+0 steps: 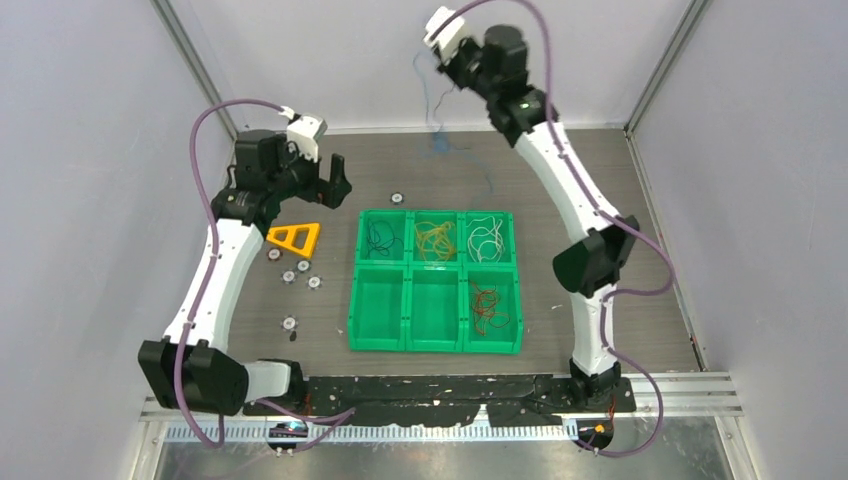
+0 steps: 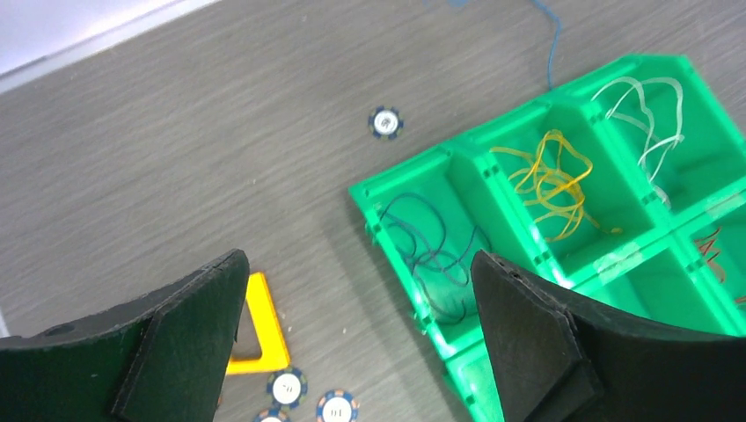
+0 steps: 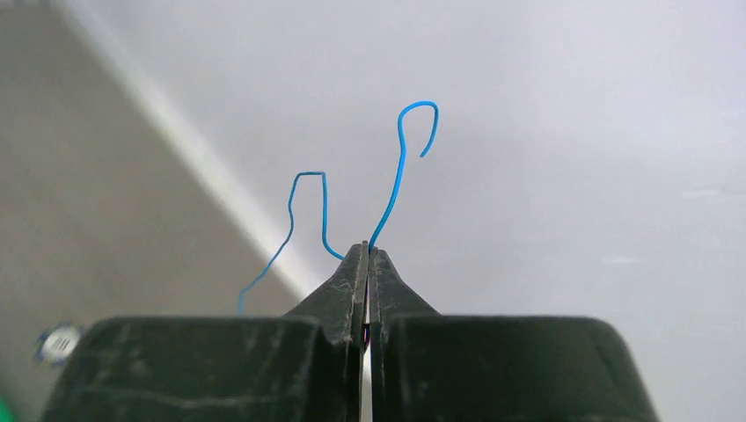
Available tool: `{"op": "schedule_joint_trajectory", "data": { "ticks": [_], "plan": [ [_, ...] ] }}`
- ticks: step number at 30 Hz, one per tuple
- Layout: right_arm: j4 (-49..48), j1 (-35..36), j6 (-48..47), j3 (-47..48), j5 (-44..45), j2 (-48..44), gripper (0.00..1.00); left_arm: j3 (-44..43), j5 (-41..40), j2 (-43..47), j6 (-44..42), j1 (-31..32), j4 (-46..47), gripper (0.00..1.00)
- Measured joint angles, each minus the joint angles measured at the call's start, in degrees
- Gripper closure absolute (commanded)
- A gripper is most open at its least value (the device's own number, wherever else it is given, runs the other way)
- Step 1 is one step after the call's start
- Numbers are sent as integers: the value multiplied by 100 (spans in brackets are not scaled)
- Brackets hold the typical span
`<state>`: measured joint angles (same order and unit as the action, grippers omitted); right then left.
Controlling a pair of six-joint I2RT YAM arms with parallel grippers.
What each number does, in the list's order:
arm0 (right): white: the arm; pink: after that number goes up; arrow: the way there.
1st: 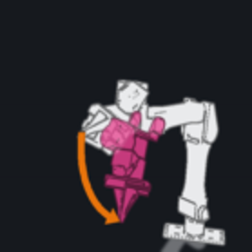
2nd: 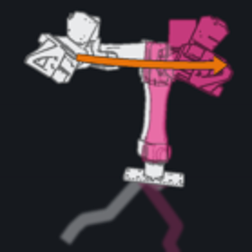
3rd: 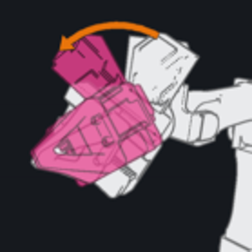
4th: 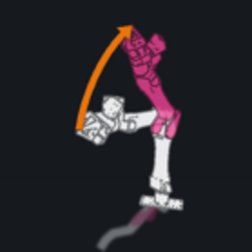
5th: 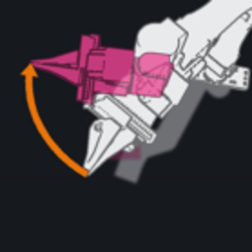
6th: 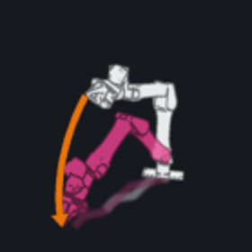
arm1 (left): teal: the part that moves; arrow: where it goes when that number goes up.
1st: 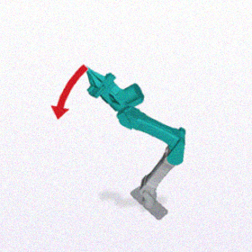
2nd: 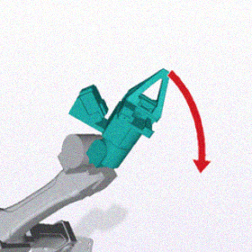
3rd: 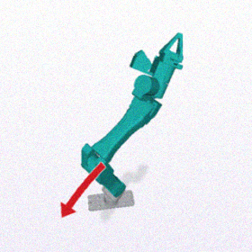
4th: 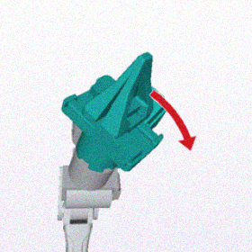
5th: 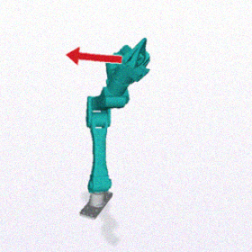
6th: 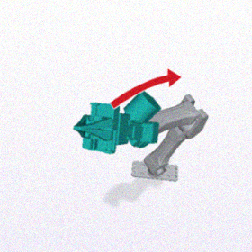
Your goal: Untangle the cables
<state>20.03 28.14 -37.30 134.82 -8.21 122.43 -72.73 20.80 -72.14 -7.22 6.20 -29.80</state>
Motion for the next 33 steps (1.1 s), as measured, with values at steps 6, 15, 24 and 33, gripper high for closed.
{"op": "schedule_joint_trajectory", "data": {
  "ticks": [6, 15, 24, 33],
  "plan": [
    [-835, -275, 330, 393, 9, -973, 95, -592, 614, -446, 343, 0, 374, 1],
    [-1449, -514, 992, -131, -603, -1825, 95, -1198, 1495, -894, 595, 468, 1432, 1],
    [-1552, -765, 1676, -621, -1274, -1858, 94, -2149, 2068, -1779, 715, 1320, 1836, 5],
    [-1696, -804, 1827, -802, -1300, -1860, 94, -3753, 1622, -3375, 1182, 2216, 2610, 3]
  ]
}}
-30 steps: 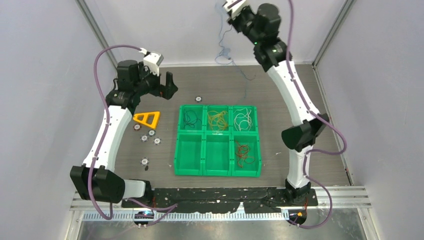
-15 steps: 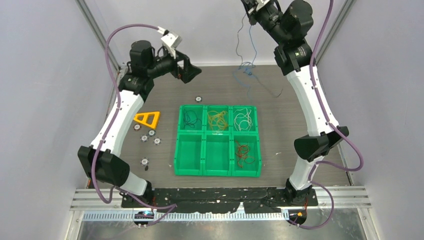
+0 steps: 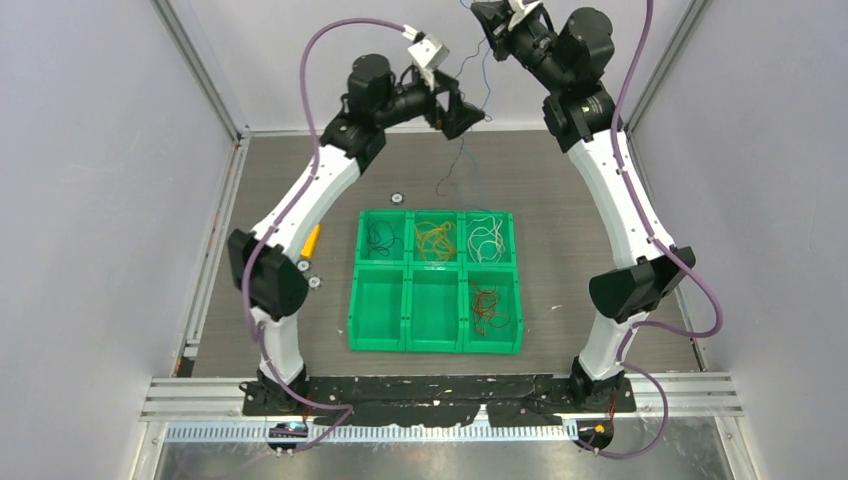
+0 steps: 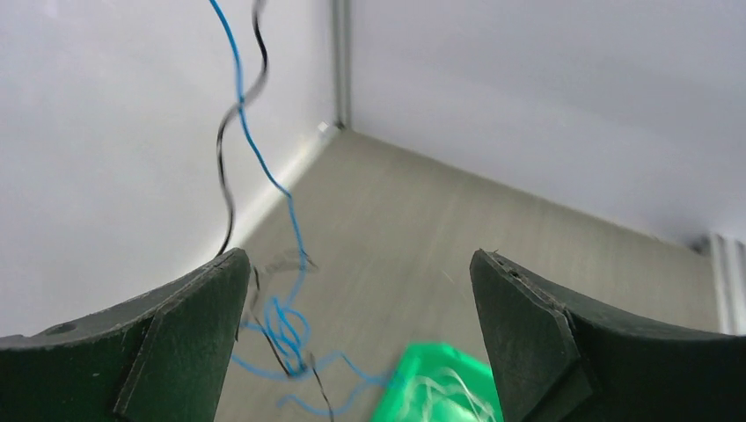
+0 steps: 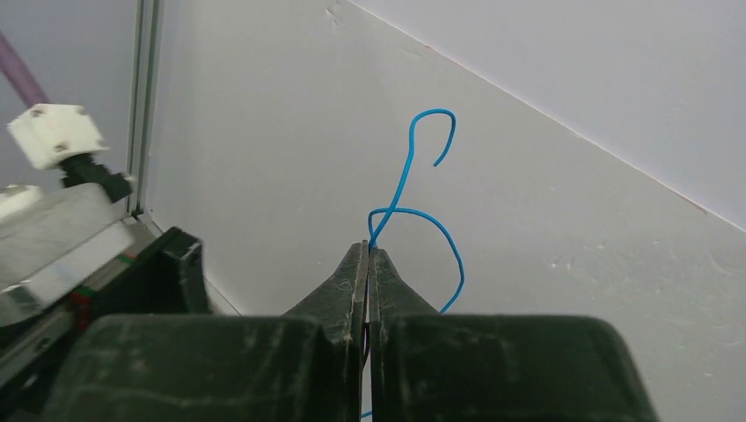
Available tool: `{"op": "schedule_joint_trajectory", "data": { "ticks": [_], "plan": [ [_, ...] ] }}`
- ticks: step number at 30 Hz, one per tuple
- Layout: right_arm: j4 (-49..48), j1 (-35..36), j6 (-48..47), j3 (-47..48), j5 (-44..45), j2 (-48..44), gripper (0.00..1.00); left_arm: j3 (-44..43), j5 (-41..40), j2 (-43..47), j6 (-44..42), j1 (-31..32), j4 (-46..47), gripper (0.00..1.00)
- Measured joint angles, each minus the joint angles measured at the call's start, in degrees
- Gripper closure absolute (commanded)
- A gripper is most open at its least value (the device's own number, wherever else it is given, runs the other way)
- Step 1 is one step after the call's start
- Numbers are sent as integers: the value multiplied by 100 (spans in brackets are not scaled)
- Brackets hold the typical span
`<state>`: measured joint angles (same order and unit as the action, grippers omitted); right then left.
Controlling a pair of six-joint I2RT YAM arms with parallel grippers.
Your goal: Untangle the cables
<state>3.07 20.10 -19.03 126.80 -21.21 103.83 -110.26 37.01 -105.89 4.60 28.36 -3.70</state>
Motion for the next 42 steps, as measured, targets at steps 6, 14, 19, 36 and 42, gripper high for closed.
{"op": "schedule_joint_trajectory", "data": {
  "ticks": [6, 14, 19, 36, 42],
  "plan": [
    [-229, -186, 264, -286, -103, 4, 95, -2208, -999, -1572, 131, 247, -190, 27],
    [-590, -590, 662, -348, -129, 4, 95, -2391, -1320, -1899, -184, 407, -254, 41],
    [-612, -774, 892, -356, -144, 4, 95, -1834, -1497, -1762, -313, 448, -122, 21],
    [-660, -835, 1191, -686, -466, 4, 95, -2625, -1499, -2061, -278, 490, 310, 79],
    [-474, -962, 1344, -793, -455, 11, 54, -2686, -1565, -2151, -330, 511, 219, 100]
  ]
}}
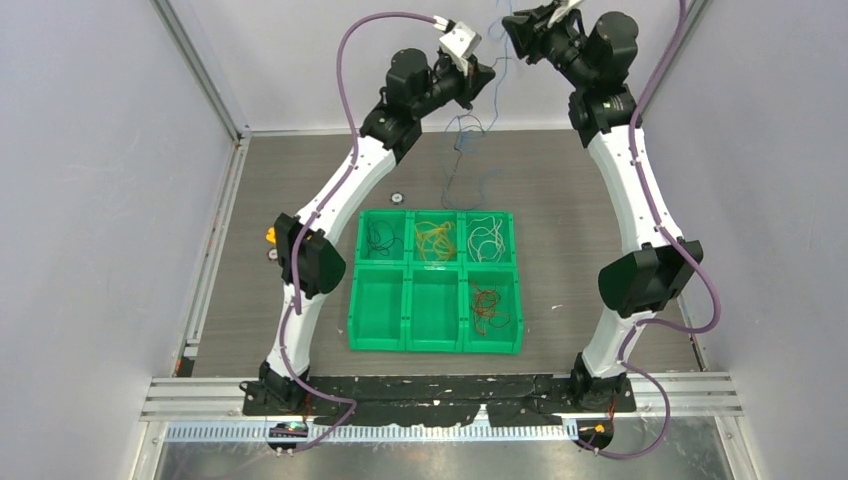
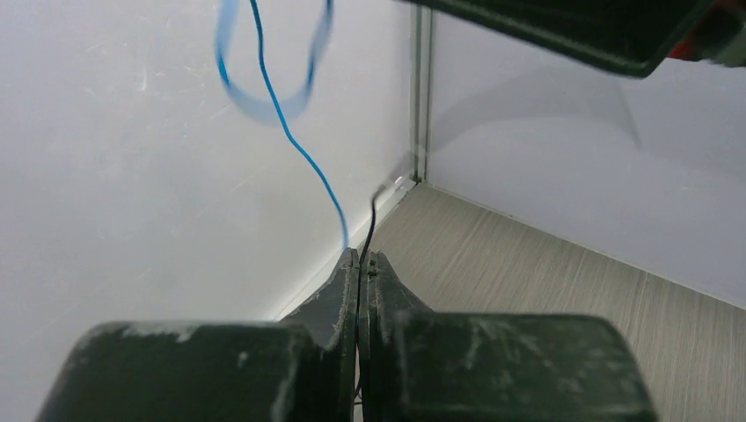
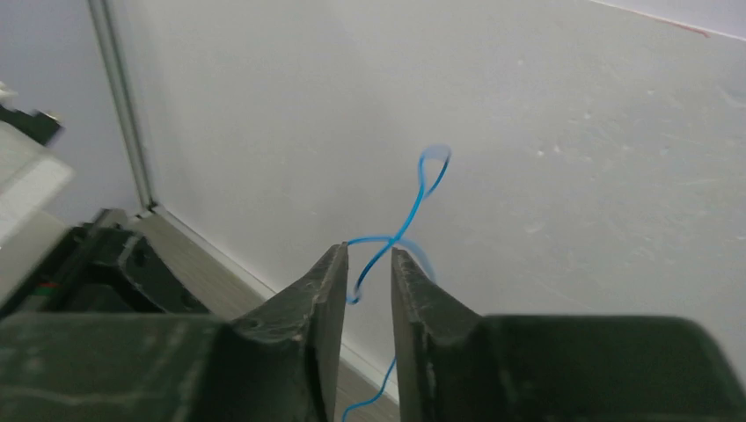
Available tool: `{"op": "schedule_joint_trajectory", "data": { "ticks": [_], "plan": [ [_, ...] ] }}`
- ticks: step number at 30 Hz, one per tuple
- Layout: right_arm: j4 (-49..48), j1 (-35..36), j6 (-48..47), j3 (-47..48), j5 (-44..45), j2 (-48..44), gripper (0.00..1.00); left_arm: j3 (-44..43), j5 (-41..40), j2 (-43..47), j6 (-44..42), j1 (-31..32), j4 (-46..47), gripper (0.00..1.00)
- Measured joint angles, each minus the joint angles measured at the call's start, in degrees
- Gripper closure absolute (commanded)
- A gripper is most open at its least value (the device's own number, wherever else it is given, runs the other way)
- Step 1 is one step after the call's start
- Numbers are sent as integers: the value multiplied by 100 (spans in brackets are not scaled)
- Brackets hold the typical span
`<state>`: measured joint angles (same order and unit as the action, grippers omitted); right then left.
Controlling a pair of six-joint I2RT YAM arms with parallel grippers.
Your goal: Untangle the cables
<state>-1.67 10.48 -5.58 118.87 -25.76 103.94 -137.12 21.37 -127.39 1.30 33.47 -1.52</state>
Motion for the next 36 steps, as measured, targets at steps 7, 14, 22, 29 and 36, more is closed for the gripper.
{"op": "schedule_joint_trajectory", "data": {
  "ticks": [7, 14, 22, 29, 36],
  "plan": [
    [669, -560, 442, 140, -350, 507, 5, -15, -83, 2, 304, -129, -280, 100],
    [1097, -1266, 911, -872, -1609, 634, 5, -63, -83, 37, 1040, -369, -498, 100],
    [-778, -369, 1266, -2787, -1971, 125, 5, -63, -81, 142, 1799, -376, -540, 100],
    [-2444, 715, 1300, -2940, -1410, 275, 61, -63, -11, 426, 2262, -361, -527, 100],
    [-2339, 791, 697, -2758, -481, 748, 77, -155, 35, 798, 2385, -448, -481, 100]
  ]
}}
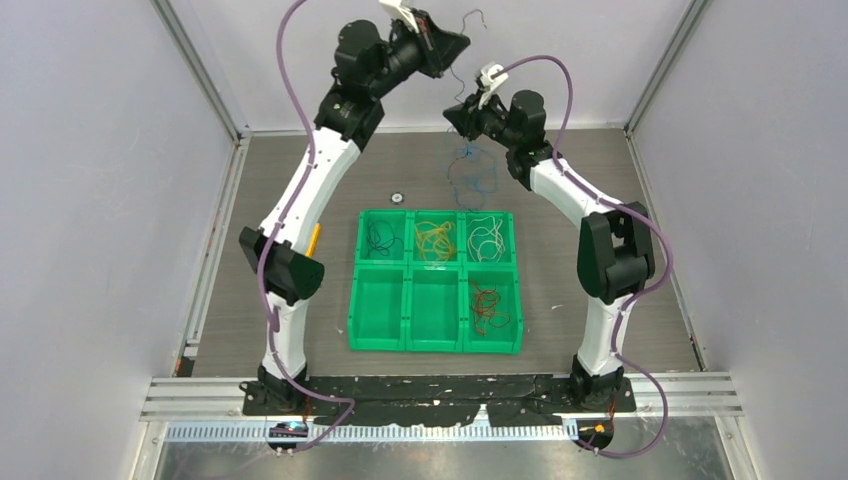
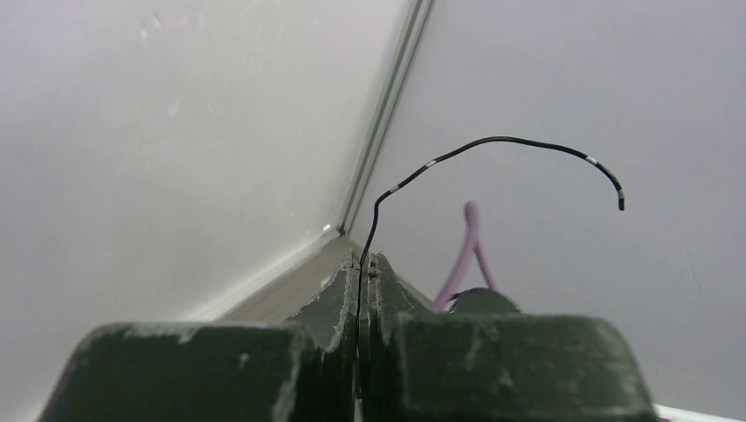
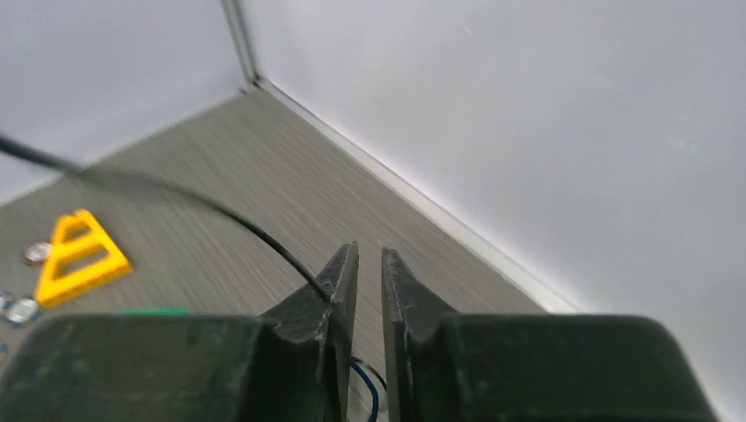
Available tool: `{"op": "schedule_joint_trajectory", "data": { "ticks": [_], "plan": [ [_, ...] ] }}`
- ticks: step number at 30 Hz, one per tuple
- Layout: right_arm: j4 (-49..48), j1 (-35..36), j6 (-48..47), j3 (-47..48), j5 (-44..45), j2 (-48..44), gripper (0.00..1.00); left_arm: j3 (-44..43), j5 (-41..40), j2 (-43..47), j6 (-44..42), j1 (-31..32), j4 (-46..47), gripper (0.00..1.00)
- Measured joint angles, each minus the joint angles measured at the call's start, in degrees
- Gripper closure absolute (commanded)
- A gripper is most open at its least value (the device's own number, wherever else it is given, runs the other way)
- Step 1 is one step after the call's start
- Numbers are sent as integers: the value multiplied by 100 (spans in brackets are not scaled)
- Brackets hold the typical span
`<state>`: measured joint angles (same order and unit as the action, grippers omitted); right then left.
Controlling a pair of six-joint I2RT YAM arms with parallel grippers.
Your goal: Untangle the cables
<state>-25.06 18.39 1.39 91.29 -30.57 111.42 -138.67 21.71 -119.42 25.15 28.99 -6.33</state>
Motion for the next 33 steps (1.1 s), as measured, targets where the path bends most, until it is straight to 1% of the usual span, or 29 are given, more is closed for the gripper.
{"op": "schedule_joint_trajectory", "data": {
  "ticks": [3, 5, 13, 16, 21, 23, 25, 26, 27, 28, 33],
  "plan": [
    [348, -164, -474, -127, 203, 116, 70, -146, 35, 186, -7, -114, 59, 100],
    [573, -269, -782, -208, 267, 166, 68, -201, 31, 389, -28, -214, 72, 100],
    [1617, -647, -2081, -323, 459, 313, 66, -505, -140, 1058, -175, -557, 205, 100],
    [2028, -804, -2485, -284, 514, 380, 68, -356, -142, 1349, -203, -675, 212, 100],
    [2704, -1005, -2988, -103, 654, 577, 67, 129, -109, 1873, -238, -881, 98, 100],
    [2927, -1078, -3165, -61, 719, 643, 70, 280, -68, 2046, -271, -968, 0, 100],
    [3139, -1137, -3307, -46, 780, 682, 77, 584, 7, 2302, -302, -1060, -90, 100],
    [3261, -1169, -3386, -39, 824, 695, 90, 780, 59, 2470, -313, -1113, -155, 100],
    [3340, -1187, -3453, -33, 846, 704, 92, 918, 103, 2590, -321, -1150, -190, 100],
    [3423, -1204, -3528, -22, 868, 715, 94, 1073, 166, 2736, -339, -1196, -258, 100],
    [3724, -1252, -3738, 72, 1008, 772, 94, 1432, 378, 3270, -472, -1480, -560, 100]
  ]
}}
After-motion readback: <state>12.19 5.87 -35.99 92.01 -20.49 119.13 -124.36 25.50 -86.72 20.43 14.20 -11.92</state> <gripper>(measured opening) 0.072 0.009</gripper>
